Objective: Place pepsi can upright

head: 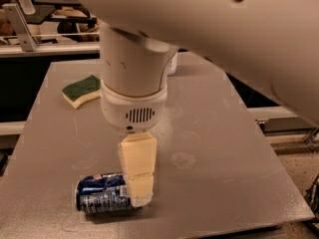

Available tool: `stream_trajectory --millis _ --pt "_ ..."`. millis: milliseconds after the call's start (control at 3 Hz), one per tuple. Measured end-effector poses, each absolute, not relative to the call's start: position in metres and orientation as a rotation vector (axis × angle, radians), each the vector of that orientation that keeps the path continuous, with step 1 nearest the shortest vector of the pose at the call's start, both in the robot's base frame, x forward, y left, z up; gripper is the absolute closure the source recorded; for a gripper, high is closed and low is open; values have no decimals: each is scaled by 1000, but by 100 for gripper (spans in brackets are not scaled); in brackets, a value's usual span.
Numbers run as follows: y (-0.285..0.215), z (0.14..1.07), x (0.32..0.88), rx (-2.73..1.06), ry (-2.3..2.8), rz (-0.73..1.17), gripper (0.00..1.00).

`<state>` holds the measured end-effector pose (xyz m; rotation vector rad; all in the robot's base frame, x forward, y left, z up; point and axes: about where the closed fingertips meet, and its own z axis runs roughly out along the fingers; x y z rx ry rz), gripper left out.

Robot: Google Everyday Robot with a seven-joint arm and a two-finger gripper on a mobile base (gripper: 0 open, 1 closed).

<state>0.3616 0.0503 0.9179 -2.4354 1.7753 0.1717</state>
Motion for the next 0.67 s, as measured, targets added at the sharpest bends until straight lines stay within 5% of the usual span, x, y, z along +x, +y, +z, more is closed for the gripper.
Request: stream_trajectory --millis 667 --pt "93 897 343 -2472 1800 196 0"
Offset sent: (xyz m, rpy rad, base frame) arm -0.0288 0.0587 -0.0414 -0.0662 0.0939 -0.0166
